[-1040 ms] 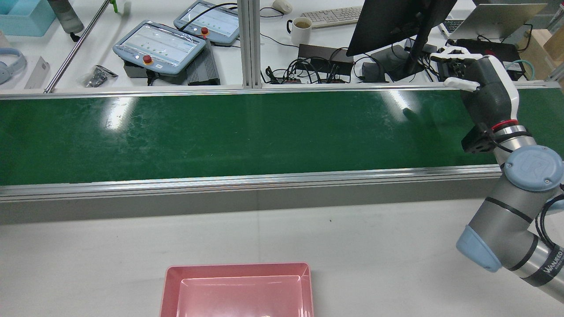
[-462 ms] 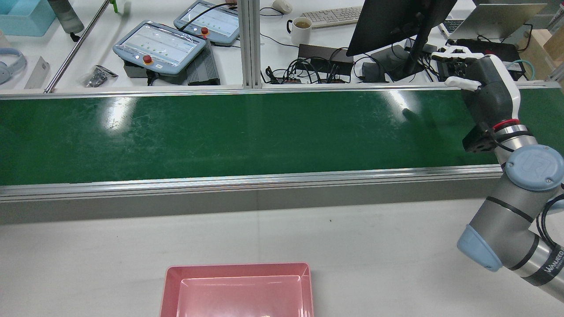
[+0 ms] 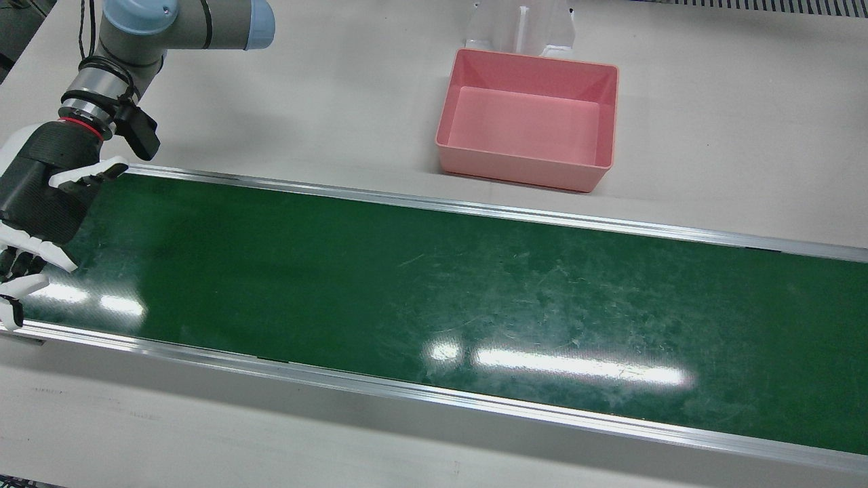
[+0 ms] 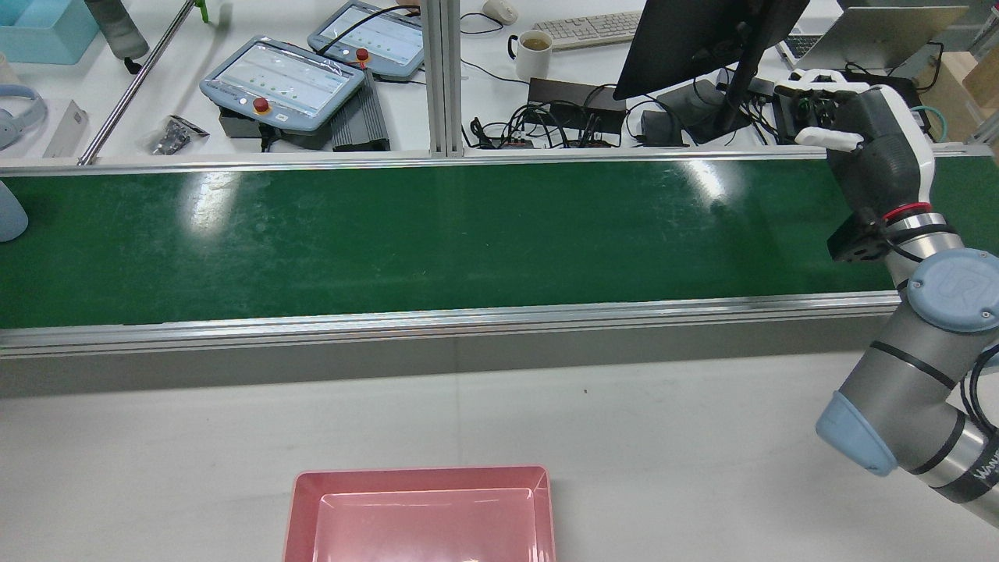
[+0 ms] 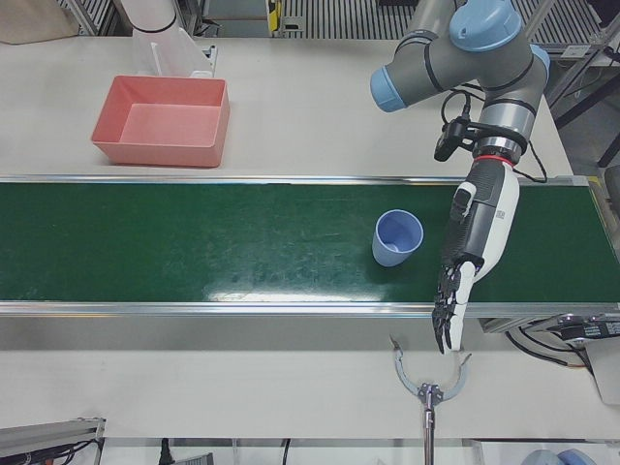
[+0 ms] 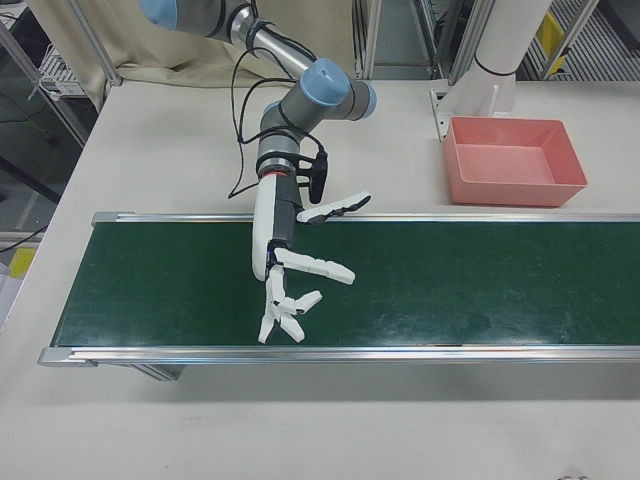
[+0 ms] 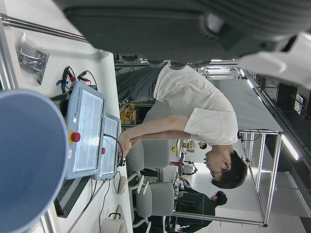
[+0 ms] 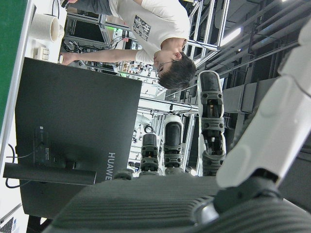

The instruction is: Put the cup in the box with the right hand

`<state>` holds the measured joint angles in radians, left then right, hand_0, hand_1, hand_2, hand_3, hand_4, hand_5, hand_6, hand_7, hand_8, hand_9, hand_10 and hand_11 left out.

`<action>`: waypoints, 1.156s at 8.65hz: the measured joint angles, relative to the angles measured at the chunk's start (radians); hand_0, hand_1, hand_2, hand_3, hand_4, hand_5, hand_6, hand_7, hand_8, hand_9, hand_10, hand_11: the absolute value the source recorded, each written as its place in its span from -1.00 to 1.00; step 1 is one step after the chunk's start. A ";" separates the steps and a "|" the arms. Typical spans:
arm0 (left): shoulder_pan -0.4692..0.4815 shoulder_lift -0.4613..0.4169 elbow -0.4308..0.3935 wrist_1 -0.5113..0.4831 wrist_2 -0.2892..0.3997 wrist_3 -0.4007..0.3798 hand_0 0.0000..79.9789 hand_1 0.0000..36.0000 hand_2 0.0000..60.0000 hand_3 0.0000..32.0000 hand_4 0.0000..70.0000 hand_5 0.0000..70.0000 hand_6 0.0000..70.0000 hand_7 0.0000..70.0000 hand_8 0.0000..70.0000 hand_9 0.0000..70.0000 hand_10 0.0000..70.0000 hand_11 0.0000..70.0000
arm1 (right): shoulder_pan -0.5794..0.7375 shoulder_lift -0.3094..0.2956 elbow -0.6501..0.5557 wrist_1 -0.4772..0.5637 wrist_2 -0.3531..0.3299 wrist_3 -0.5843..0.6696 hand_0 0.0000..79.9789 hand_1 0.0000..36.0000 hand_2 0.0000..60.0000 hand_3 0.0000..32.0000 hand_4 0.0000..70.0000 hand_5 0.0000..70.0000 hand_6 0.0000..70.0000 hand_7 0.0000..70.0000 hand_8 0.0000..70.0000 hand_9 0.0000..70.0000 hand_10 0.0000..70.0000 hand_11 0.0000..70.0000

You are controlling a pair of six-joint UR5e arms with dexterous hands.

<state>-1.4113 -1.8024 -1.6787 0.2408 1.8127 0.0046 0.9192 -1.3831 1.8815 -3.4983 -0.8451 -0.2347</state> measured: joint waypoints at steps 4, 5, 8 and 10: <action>0.000 0.000 0.000 0.000 -0.001 0.000 -1.00 -1.00 -1.00 -1.00 -1.00 -1.00 -1.00 -1.00 -1.00 -1.00 -1.00 -1.00 | -0.001 0.000 0.003 -0.003 0.000 0.001 0.24 -1.00 -1.00 -1.00 1.00 -1.00 -0.68 0.80 -0.79 -0.38 -1.00 -1.00; 0.000 0.000 0.000 0.000 0.000 0.000 -1.00 -1.00 -1.00 -1.00 -1.00 -1.00 -1.00 -1.00 -1.00 -1.00 -1.00 -1.00 | -0.002 0.000 0.004 -0.004 0.000 0.001 0.24 -1.00 -1.00 -1.00 1.00 -1.00 -0.68 0.79 -0.79 -0.38 -1.00 -1.00; 0.000 0.000 -0.001 0.000 0.000 0.000 -1.00 -1.00 -1.00 -1.00 -1.00 -1.00 -1.00 -1.00 -1.00 -1.00 -1.00 -1.00 | -0.003 0.000 0.003 -0.003 0.000 0.003 0.24 -1.00 -1.00 -1.00 1.00 -0.99 -0.69 0.78 -0.78 -0.38 -1.00 -1.00; 0.000 0.000 -0.001 0.000 0.000 0.000 -1.00 -1.00 -1.00 -1.00 -1.00 -1.00 -1.00 -1.00 -1.00 -1.00 -1.00 -1.00 | -0.004 0.000 0.003 -0.004 0.001 0.003 0.23 -0.96 -1.00 -1.00 0.98 -1.00 -0.68 0.80 -0.78 -0.37 -1.00 -1.00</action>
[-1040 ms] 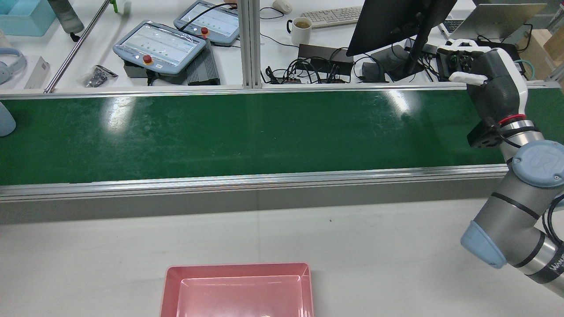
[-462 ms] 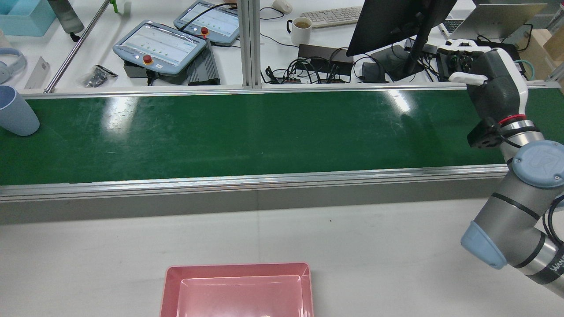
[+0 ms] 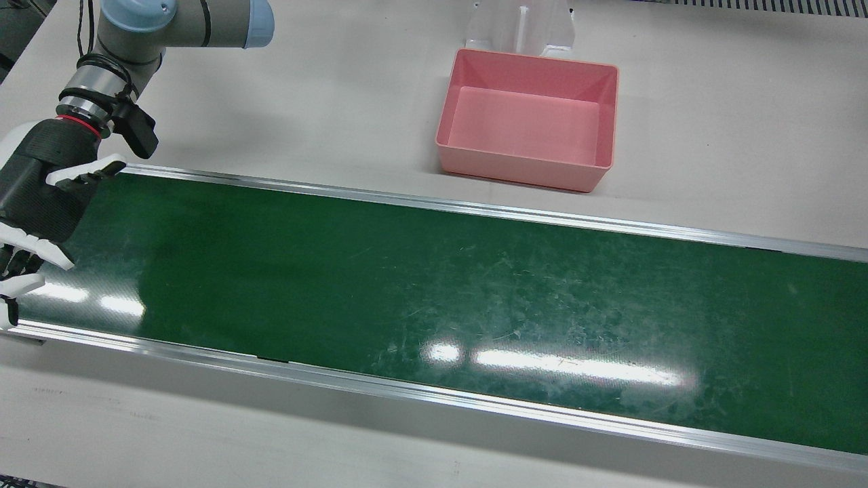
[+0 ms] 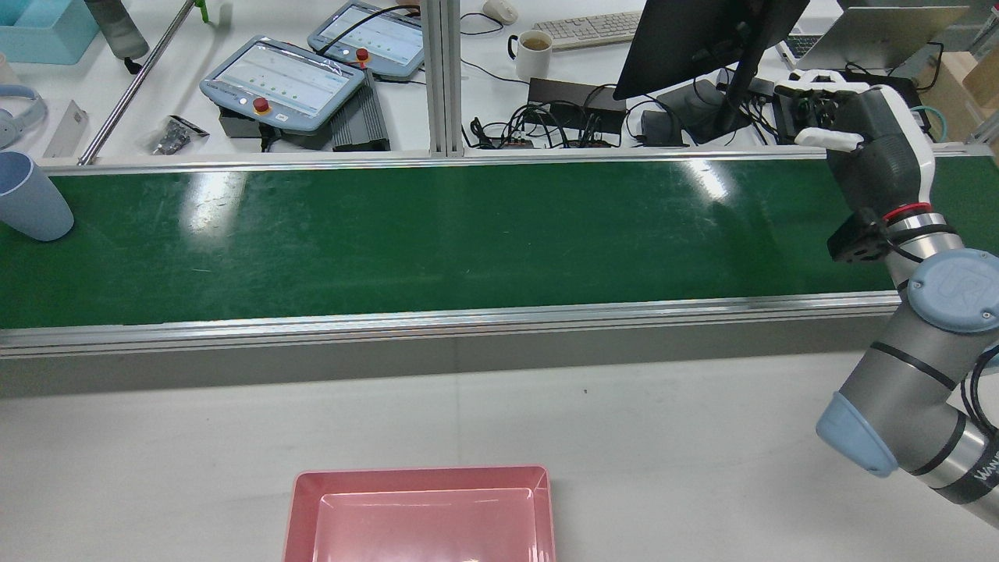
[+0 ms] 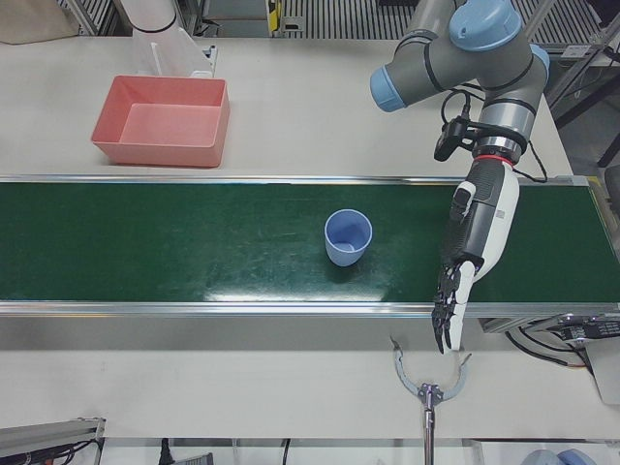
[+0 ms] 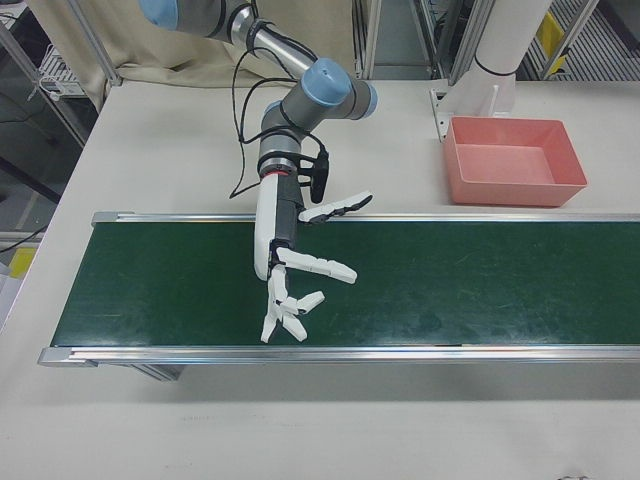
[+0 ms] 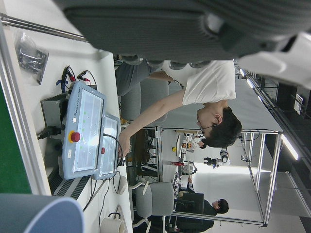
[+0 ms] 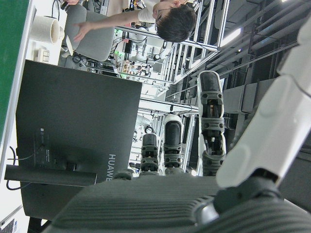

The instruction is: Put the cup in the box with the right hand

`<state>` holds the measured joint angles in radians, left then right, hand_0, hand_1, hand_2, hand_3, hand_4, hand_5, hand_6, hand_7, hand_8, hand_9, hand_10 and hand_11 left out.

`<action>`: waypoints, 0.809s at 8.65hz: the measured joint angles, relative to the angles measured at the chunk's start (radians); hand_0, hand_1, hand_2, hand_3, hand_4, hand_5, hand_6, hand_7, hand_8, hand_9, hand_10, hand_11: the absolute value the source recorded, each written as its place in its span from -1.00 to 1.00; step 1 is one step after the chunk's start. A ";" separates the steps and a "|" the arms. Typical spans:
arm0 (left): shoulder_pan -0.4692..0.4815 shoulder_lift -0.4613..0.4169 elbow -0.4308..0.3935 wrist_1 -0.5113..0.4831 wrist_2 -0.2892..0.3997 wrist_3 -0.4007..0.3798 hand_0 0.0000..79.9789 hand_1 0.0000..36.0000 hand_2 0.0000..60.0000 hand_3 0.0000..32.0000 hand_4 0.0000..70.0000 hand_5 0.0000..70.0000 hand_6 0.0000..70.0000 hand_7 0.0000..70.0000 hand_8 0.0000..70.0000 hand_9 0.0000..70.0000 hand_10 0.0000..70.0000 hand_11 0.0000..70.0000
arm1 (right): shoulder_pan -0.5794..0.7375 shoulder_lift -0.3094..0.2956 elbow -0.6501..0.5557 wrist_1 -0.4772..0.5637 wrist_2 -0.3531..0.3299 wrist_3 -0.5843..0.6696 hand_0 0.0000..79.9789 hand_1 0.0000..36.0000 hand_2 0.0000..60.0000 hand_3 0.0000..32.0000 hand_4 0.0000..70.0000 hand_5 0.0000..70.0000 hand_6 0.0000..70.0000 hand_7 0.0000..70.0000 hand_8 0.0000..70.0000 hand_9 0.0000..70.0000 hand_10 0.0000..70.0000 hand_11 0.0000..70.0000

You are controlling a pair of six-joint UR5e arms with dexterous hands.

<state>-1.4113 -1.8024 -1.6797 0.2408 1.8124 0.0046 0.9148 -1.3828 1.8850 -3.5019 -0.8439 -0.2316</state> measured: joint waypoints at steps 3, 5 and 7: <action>0.000 0.000 0.000 0.000 0.001 0.000 -1.00 -1.00 -1.00 -1.00 -1.00 -1.00 -1.00 -1.00 -1.00 -1.00 -1.00 -1.00 | 0.001 0.001 0.000 0.000 0.000 0.000 0.21 -0.85 -1.00 -1.00 0.90 -1.00 -0.68 0.79 -0.79 -0.38 -1.00 -1.00; 0.000 0.000 0.000 0.000 0.000 0.000 -1.00 -1.00 -1.00 -1.00 -1.00 -1.00 -1.00 -1.00 -1.00 -1.00 -1.00 -1.00 | 0.002 0.001 0.000 0.000 0.000 0.000 0.21 -0.87 -1.00 -1.00 0.91 -0.99 -0.69 0.78 -0.79 -0.38 -1.00 -1.00; 0.000 0.000 0.000 0.000 0.000 0.000 -1.00 -1.00 -1.00 -1.00 -1.00 -1.00 -1.00 -1.00 -1.00 -1.00 -1.00 -1.00 | 0.002 0.001 0.004 -0.002 0.000 0.001 0.20 -0.80 -1.00 -1.00 0.87 -1.00 -0.68 0.80 -0.79 -0.37 -1.00 -1.00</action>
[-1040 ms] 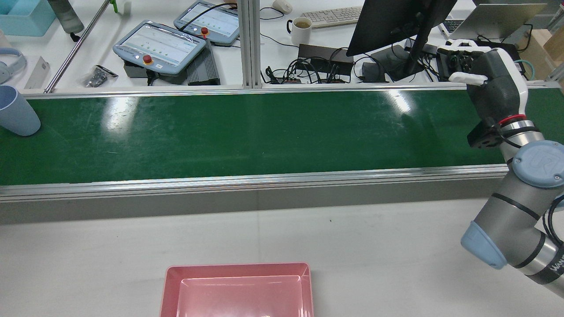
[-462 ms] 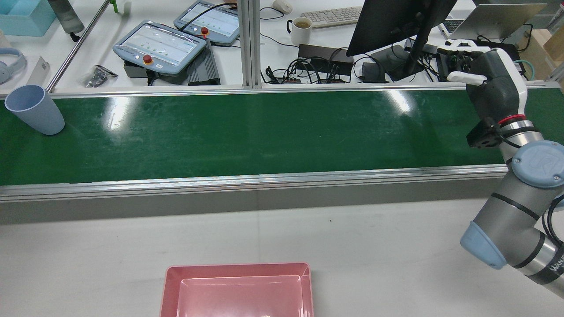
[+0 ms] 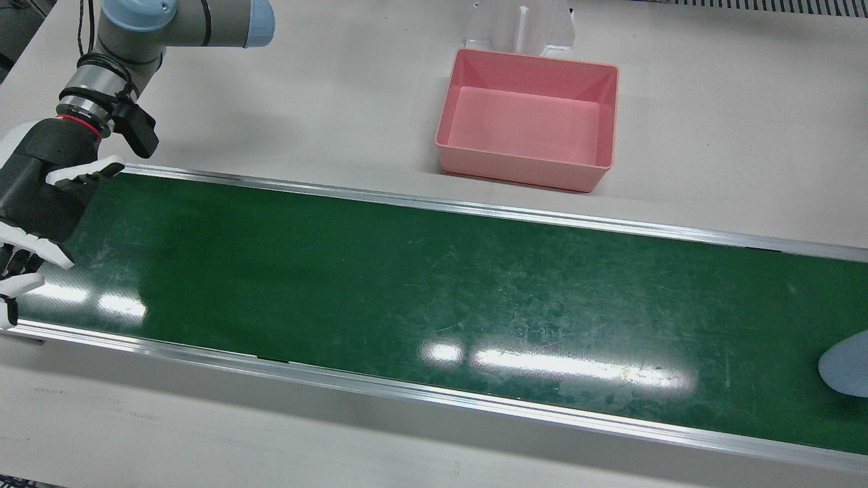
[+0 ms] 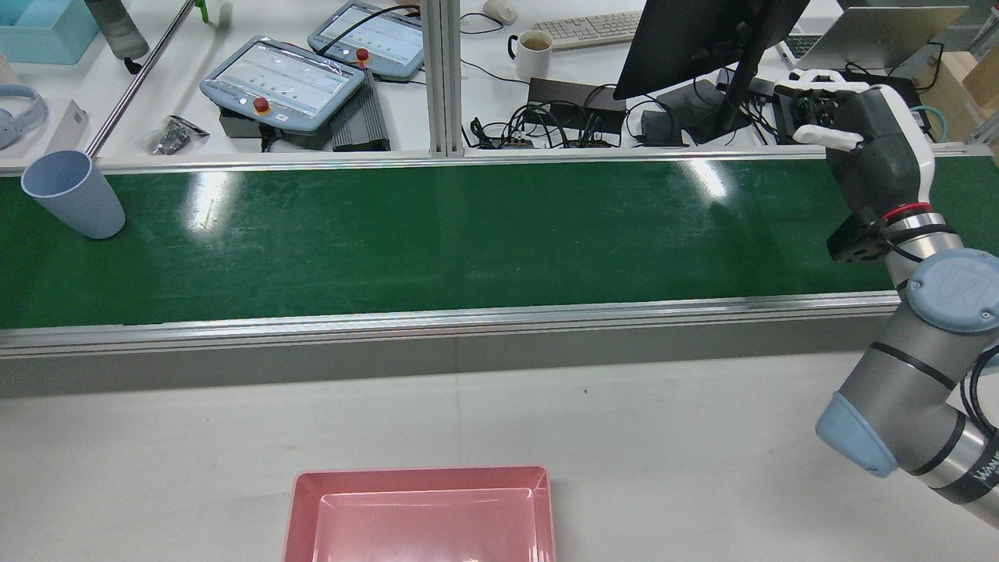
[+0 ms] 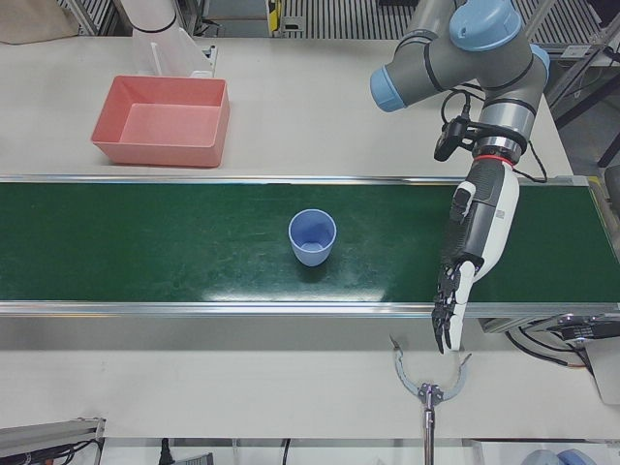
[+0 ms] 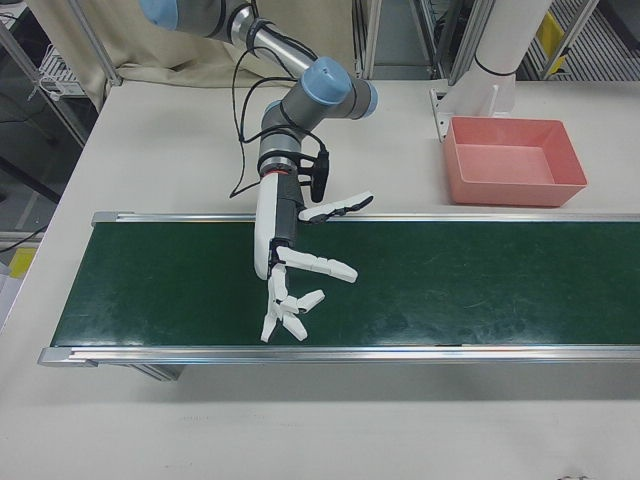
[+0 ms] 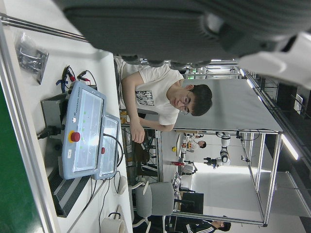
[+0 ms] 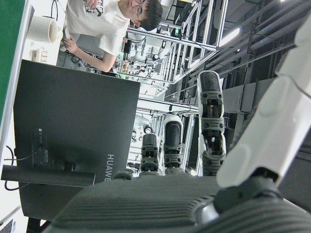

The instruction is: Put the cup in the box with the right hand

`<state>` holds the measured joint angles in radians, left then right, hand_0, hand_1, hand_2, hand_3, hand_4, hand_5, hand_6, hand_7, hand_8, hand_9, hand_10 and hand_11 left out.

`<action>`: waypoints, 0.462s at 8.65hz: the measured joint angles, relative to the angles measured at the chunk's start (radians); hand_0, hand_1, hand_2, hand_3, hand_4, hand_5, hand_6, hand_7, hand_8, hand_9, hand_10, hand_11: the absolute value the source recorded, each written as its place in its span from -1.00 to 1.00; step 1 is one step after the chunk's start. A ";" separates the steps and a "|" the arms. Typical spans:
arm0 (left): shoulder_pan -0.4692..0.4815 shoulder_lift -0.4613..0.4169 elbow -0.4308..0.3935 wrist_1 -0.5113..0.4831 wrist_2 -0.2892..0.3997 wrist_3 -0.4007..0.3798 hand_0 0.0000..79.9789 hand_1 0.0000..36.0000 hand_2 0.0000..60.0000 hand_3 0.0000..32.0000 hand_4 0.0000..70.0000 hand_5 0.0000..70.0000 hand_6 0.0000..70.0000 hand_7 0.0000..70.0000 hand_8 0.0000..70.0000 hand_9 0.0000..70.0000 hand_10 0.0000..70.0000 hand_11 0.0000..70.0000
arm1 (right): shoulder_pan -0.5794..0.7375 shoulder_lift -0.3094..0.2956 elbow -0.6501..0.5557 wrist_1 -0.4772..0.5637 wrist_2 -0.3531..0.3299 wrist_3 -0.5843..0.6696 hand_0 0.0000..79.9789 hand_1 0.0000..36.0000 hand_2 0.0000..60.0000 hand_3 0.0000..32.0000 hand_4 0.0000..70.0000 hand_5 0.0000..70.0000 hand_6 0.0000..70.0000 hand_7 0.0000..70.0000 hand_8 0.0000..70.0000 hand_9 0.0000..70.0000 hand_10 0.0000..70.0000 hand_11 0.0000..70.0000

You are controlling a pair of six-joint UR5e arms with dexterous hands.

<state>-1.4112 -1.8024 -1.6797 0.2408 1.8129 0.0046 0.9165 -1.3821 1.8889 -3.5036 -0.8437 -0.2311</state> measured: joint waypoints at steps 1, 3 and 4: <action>0.000 0.000 0.000 0.000 0.000 0.000 -1.00 -1.00 -1.00 -1.00 -1.00 -1.00 -1.00 -1.00 -1.00 -1.00 -1.00 -1.00 | 0.000 0.000 0.001 0.000 0.000 0.000 0.20 -0.77 -1.00 -1.00 0.83 -1.00 -0.69 0.79 -0.79 -0.37 -1.00 -1.00; 0.000 0.000 0.000 0.000 0.000 0.000 -1.00 -1.00 -1.00 -1.00 -1.00 -1.00 -1.00 -1.00 -1.00 -1.00 -1.00 -1.00 | 0.001 -0.001 0.002 -0.001 0.000 -0.001 0.20 -0.79 -1.00 -1.00 0.85 -1.00 -0.69 0.79 -0.79 -0.38 -1.00 -1.00; 0.000 0.000 0.000 0.000 0.000 0.000 -1.00 -1.00 -1.00 -1.00 -1.00 -1.00 -1.00 -1.00 -1.00 -1.00 -1.00 -1.00 | 0.001 -0.001 0.003 -0.001 0.000 -0.001 0.20 -0.81 -1.00 -1.00 0.85 -1.00 -0.69 0.79 -0.79 -0.38 -1.00 -1.00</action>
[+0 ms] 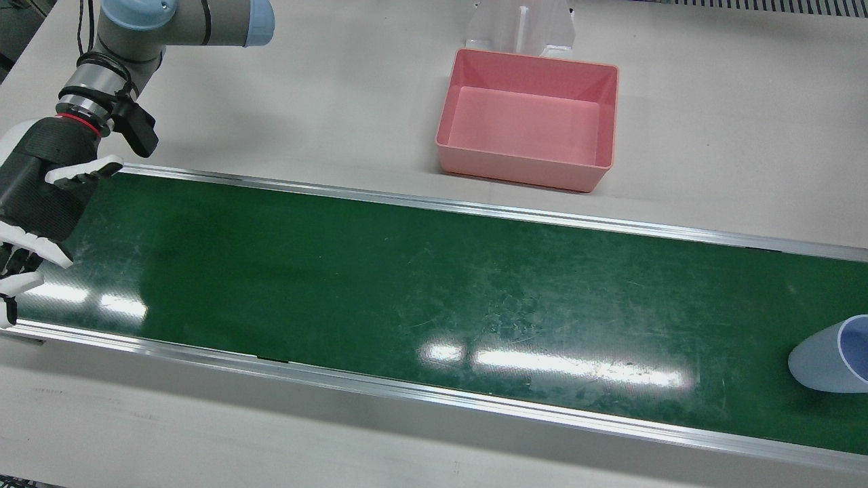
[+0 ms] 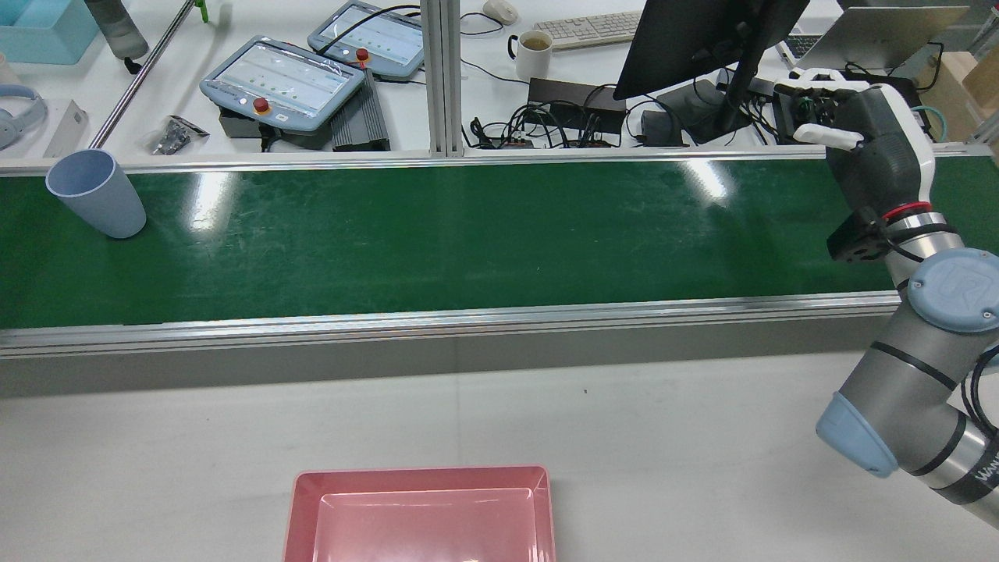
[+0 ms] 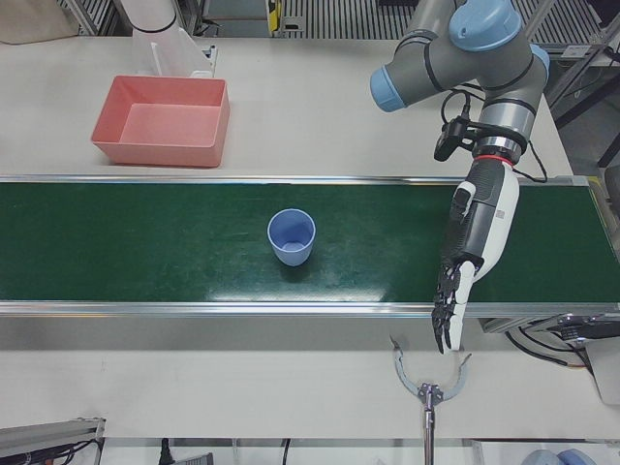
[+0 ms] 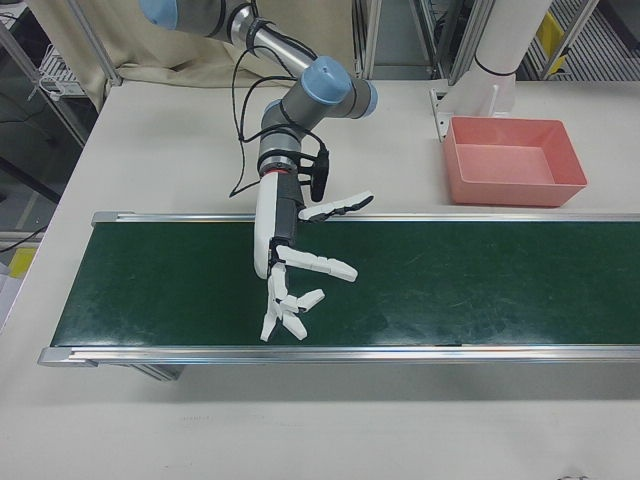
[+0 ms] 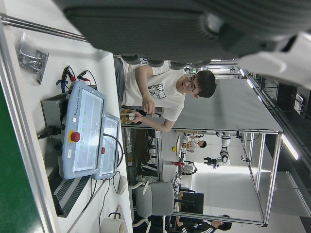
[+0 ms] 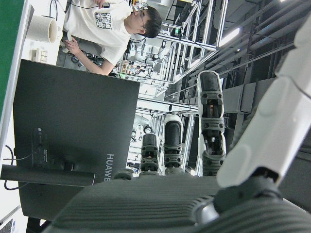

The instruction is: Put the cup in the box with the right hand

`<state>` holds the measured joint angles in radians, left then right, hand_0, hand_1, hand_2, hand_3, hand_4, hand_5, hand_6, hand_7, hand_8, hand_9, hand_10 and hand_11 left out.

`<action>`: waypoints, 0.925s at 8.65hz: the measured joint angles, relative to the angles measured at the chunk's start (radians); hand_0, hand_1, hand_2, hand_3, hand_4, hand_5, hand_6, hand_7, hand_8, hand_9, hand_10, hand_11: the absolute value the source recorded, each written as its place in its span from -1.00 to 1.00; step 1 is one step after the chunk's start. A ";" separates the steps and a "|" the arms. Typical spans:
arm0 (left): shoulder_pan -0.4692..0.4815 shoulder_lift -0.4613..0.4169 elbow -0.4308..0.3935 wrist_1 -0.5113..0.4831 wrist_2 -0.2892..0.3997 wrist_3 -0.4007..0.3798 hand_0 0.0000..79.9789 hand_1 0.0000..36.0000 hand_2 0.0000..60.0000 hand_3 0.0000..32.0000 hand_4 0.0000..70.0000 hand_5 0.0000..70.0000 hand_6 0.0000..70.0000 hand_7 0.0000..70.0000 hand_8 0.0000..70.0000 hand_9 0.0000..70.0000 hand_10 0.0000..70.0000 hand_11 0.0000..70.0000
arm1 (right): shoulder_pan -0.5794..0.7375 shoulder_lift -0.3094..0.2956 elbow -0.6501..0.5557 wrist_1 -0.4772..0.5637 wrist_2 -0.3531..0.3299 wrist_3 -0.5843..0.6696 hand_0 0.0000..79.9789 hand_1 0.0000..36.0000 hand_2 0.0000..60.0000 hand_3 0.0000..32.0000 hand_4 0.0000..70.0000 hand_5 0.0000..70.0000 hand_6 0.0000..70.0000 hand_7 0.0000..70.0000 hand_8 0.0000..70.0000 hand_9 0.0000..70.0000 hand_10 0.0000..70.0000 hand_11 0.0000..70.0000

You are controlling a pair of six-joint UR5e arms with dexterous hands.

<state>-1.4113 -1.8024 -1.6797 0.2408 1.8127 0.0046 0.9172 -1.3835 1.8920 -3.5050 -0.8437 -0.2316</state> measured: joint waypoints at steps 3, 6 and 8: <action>0.000 0.000 -0.001 0.000 -0.001 0.000 -1.00 -1.00 -1.00 -1.00 -1.00 -1.00 -1.00 -1.00 -1.00 -1.00 -1.00 -1.00 | -0.001 0.000 0.000 0.000 0.000 0.000 0.21 -0.84 -1.00 -1.00 0.86 -0.99 -0.69 0.78 -0.79 -0.38 -1.00 -1.00; 0.000 0.001 -0.001 0.000 0.000 0.000 -1.00 -1.00 -1.00 -1.00 -1.00 -1.00 -1.00 -1.00 -1.00 -1.00 -1.00 -1.00 | 0.002 0.000 0.008 0.001 -0.001 0.000 0.21 -0.85 -1.00 -1.00 0.83 -0.99 -0.69 0.74 -0.79 -0.39 -1.00 -1.00; 0.000 0.001 -0.003 0.001 0.000 0.000 -1.00 -1.00 -1.00 -1.00 -1.00 -1.00 -1.00 -1.00 -1.00 -1.00 -1.00 -1.00 | 0.006 -0.007 0.039 -0.002 -0.001 0.000 0.21 -0.76 -1.00 -1.00 0.78 -0.99 -0.69 0.75 -0.79 -0.39 -1.00 -1.00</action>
<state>-1.4112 -1.8010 -1.6823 0.2414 1.8124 0.0046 0.9235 -1.3910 1.9306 -3.5072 -0.8452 -0.2316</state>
